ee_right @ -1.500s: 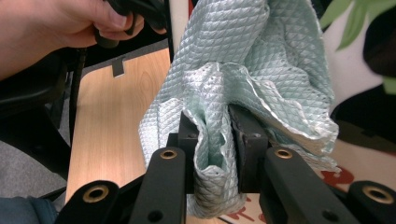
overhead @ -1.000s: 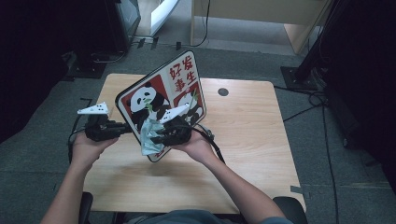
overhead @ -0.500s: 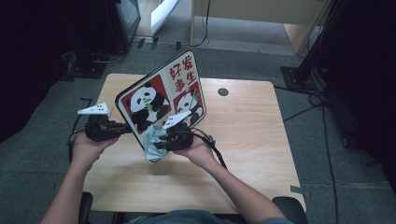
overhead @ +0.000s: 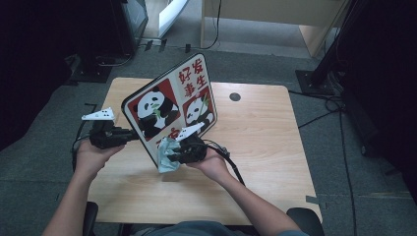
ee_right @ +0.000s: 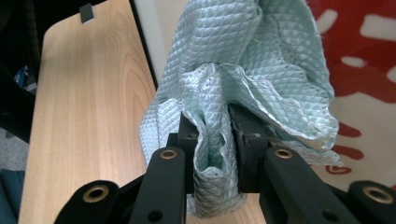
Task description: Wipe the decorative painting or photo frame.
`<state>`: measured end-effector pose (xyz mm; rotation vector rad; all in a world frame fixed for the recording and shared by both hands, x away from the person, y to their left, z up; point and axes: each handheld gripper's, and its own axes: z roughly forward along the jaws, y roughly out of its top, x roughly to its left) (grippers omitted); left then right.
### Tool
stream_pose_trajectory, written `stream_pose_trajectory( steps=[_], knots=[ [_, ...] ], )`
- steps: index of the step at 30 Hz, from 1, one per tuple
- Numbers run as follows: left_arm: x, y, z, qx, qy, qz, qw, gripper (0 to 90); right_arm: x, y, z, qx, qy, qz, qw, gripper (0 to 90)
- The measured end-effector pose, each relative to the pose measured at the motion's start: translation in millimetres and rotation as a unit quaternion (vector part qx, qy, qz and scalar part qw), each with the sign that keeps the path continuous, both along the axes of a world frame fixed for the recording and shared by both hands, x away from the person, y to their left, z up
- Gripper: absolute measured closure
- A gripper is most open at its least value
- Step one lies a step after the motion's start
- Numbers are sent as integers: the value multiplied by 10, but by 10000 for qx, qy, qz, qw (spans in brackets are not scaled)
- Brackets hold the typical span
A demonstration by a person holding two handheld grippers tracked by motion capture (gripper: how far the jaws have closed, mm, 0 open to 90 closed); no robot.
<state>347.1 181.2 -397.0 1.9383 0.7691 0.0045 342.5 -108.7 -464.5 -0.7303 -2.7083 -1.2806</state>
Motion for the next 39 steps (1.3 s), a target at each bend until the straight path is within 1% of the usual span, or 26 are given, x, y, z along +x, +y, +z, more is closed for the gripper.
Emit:
stream_pose_trajectory(
  steps=[8, 10, 13, 19, 24, 32, 34, 39],
  knots=[
    [9, 1, 0, -13, 2, -25, 10000, 839, 28, -80, -70, -70, -5, -124, 9999, 763],
    [9, 1, 0, -11, 1, -27, 10000, 839, 44, -104, -82, -85, 20, -167, 9998, 763],
    [11, 2, -1, -16, -1, -26, 10000, 837, 75, -145, -109, -61, 120, -251, 9996, 763],
    [12, 1, -1, -14, 2, -28, 10000, 836, 133, -223, -143, -90, 172, -374, 9991, 762],
    [12, -3, -1, -14, 7, -38, 10000, 834, 179, -286, -156, -142, 155, -465, 9987, 763],
    [14, -8, -2, -17, 15, -54, 10000, 832, 257, -389, -181, -68, 210, -597, 9980, 763],
    [19, -11, -2, -24, 13, -64, 10000, 830, 276, -415, -187, -39, 182, -568, 9982, 764],
    [29, -14, 2, -22, -8, -56, 10000, 826, 338, -495, -205, -1, 159, -619, 9980, 765]
  ],
)
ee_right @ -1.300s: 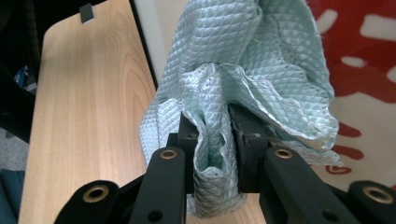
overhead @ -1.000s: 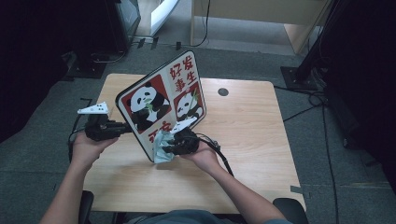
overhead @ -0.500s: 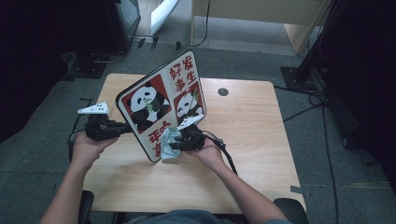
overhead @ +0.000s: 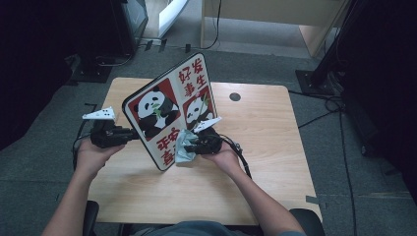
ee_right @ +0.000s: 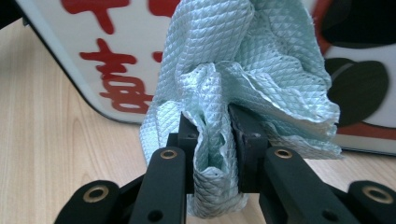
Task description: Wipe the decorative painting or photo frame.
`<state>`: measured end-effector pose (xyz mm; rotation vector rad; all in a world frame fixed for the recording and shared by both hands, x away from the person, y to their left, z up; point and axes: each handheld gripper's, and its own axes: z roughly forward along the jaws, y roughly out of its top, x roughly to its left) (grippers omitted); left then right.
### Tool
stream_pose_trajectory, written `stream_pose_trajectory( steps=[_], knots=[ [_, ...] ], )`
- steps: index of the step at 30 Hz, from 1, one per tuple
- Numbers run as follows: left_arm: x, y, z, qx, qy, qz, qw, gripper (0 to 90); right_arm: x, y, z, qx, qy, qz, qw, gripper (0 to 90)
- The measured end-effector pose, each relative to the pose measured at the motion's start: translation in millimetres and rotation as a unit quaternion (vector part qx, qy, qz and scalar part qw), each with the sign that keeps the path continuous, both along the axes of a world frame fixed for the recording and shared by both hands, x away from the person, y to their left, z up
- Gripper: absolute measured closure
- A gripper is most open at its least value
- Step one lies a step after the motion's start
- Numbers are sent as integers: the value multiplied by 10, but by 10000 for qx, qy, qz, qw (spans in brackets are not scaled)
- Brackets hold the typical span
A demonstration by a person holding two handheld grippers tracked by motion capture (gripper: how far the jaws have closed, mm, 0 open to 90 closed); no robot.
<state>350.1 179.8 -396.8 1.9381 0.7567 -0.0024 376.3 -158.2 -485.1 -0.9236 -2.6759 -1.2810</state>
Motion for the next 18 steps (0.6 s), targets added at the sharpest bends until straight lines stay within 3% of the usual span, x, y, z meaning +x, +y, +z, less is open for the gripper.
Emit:
stream_pose_trajectory(
  steps=[18],
  knots=[
    [10, 19, 0, -13, -2, 74, 10000, 821, 200, -277, -14, 68, -47, -428, 9991, 768]
  ],
)
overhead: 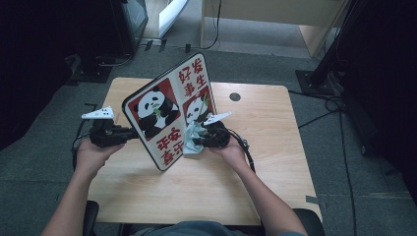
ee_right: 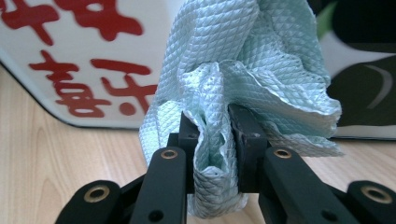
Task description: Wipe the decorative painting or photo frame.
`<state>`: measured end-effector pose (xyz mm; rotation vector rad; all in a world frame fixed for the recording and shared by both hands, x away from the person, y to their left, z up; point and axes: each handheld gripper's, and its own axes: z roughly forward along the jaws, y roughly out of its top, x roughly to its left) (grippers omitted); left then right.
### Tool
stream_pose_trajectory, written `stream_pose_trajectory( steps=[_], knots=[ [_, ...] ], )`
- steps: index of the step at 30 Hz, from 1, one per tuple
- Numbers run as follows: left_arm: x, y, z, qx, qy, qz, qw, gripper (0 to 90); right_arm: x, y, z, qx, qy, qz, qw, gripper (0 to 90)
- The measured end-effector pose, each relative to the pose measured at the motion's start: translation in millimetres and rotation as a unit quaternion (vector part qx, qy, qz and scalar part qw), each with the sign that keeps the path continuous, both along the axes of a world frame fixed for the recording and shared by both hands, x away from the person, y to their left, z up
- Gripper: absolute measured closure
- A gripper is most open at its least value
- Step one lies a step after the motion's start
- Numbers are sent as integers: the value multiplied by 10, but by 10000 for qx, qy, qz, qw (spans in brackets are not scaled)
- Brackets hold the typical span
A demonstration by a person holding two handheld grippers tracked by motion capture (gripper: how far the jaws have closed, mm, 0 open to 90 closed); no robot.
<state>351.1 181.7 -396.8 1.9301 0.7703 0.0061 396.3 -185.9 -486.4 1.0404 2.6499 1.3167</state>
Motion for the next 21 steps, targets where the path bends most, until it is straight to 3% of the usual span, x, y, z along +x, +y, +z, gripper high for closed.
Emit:
stream_pose_trajectory(
  steps=[21],
  knots=[
    [-14, -6, -5, 39, 1, -47, 10000, 808, 271, -349, -41, 46, 7, -657, 9978, 768]
  ],
)
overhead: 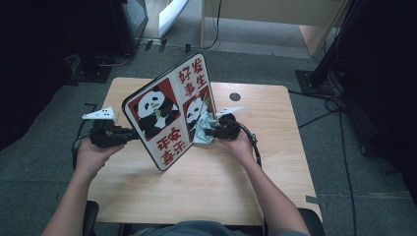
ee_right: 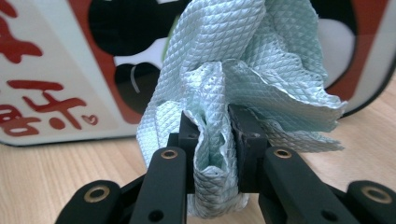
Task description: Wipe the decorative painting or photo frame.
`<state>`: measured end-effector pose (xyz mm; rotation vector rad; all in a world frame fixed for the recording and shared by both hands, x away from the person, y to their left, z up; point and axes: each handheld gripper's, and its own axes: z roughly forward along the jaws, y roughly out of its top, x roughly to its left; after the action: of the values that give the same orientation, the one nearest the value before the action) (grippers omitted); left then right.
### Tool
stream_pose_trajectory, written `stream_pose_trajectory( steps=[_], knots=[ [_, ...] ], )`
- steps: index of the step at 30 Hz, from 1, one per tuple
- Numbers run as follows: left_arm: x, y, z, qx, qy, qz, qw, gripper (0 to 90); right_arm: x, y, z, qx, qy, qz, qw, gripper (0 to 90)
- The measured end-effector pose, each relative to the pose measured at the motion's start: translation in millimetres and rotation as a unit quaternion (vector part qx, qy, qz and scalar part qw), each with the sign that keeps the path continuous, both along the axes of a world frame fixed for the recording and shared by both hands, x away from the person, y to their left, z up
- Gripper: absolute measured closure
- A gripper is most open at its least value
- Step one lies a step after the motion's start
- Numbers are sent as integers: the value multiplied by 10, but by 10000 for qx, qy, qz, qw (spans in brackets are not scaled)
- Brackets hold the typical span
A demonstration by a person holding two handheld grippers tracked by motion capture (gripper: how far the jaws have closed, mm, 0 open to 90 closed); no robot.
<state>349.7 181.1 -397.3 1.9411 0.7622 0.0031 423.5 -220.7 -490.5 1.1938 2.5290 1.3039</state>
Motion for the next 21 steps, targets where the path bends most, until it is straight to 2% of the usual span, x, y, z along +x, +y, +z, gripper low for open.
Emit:
stream_pose_trajectory(
  steps=[8, 14, 21],
  knots=[
    [-29, 24, -4, 2, -4, 22, 10000, 807, 97, -74, 5, 34, 1, -142, 9999, 768],
    [-65, 47, -4, 5, -13, 56, 10000, 807, 130, -128, 39, 148, 30, -250, 9996, 769],
    [-85, 63, -7, -3, -20, 72, 10000, 805, 179, -173, 40, 135, 20, -311, 9994, 769]
  ],
)
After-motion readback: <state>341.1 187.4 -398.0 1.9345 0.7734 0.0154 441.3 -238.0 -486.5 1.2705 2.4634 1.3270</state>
